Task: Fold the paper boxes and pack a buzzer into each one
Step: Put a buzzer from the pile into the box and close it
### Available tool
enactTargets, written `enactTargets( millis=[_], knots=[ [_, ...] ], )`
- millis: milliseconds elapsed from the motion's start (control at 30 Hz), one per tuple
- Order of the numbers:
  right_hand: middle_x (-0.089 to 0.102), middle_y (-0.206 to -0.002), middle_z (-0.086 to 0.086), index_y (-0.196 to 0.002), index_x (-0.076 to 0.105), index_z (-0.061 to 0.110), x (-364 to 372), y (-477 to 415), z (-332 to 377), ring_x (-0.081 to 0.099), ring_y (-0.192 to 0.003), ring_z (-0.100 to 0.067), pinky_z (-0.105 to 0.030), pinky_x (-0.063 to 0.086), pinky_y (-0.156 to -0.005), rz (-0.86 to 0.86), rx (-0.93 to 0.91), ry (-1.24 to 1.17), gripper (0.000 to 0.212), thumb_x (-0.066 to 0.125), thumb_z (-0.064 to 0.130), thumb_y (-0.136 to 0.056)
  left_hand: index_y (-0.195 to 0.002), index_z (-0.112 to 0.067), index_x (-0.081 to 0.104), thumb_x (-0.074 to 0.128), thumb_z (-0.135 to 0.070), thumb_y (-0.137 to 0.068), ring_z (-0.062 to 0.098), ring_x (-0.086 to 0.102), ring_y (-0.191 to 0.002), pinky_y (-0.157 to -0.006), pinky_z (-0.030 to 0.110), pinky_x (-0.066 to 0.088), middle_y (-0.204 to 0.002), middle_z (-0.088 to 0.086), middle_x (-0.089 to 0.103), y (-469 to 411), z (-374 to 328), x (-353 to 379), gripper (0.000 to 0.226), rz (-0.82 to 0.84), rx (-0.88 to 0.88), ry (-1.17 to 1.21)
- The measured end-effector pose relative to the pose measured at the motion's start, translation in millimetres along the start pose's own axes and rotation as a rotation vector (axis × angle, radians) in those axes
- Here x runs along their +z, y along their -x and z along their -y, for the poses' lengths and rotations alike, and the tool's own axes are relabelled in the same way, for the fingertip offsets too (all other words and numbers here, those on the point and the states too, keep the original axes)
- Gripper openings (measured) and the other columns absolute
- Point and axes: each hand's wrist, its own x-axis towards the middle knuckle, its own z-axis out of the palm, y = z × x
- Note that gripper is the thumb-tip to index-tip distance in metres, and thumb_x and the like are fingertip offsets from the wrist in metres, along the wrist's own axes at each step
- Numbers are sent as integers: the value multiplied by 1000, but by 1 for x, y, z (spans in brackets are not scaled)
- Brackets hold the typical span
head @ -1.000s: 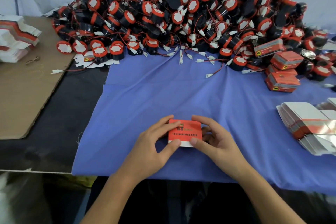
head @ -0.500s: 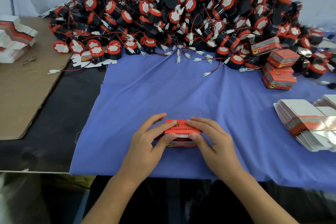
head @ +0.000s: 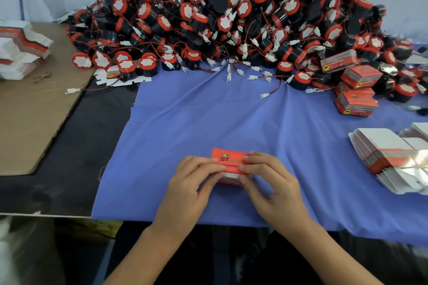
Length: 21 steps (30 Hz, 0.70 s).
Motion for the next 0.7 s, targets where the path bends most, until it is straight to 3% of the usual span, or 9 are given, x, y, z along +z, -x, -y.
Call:
enactTargets(
  millis=[167, 400, 567, 700],
  knots=[
    [69, -116, 8, -112, 73, 17, 0, -1, 2, 63, -121, -6, -20, 47, -101, -19, 43, 20, 17, 71, 21, -95, -106, -15, 76, 64, -23, -99, 20, 62, -93, -89, 27, 49, -101, -4, 67, 0, 0, 1, 16, 7, 72, -102],
    [73, -110, -1, -94, 79, 7, 1, 2, -1, 67, -119, -14, -30, 60, -85, -33, 92, -58, 11, 73, 16, -91, -107, -14, 75, 65, -22, -100, 20, 60, -97, -91, 29, 49, -105, -3, 66, 0, -4, -2, 15, 55, 94, -141],
    [70, -116, -7, -95, 77, 3, -5, 1, -1, 65, -122, -16, -33, 54, -100, 51, 16, 14, 15, 71, 17, -93, -107, -8, 77, 65, -18, -98, 20, 55, -109, -101, 21, 44, -114, 3, 66, 3, -3, -4, 18, 64, 162, -187],
    [67, -128, -10, -110, 77, 2, -15, 3, 1, 61, -129, -22, -32, 49, -107, 164, -55, 128, 18, 70, 9, -94, -112, -9, 73, 65, -12, -97, 19, 56, -105, -94, 28, 48, -112, -4, 61, 3, 2, -5, 17, 124, 238, -206]
  ],
)
